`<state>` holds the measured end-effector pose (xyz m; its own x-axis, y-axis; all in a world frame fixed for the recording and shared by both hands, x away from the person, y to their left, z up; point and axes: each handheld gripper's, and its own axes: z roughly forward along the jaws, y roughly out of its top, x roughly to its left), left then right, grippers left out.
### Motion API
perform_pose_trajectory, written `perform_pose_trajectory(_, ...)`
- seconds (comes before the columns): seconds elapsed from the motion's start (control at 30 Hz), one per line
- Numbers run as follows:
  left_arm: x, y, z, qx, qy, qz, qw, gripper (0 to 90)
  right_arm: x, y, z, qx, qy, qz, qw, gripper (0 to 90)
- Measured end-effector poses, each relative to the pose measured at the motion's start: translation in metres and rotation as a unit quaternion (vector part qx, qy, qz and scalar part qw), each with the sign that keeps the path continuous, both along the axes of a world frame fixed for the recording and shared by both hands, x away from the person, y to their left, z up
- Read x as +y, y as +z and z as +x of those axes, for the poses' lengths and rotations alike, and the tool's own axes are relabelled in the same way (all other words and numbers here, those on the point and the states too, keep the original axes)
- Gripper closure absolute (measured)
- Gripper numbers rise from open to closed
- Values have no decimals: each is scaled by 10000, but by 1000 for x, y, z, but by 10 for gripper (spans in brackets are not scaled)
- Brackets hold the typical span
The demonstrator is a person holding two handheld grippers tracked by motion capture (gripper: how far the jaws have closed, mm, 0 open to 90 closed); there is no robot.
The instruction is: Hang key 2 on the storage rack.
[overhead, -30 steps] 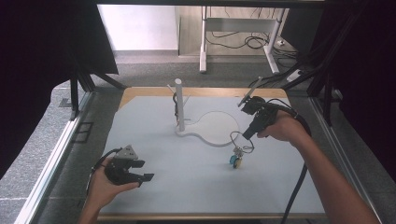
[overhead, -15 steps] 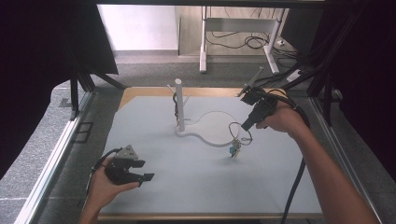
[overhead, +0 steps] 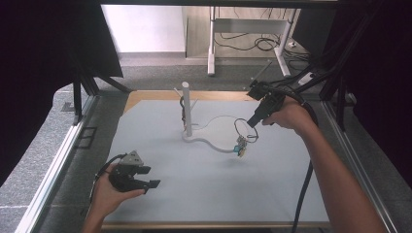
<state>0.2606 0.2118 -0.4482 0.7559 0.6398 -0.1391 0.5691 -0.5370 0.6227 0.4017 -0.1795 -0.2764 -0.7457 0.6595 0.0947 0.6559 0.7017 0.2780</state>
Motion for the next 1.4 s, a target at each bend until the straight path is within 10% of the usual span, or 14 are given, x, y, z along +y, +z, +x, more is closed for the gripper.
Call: perform_pose_trajectory(1.4,7,3,1,-1,4,-165,9999,368,45,-3,72,-120,-352,-47,9993,879)
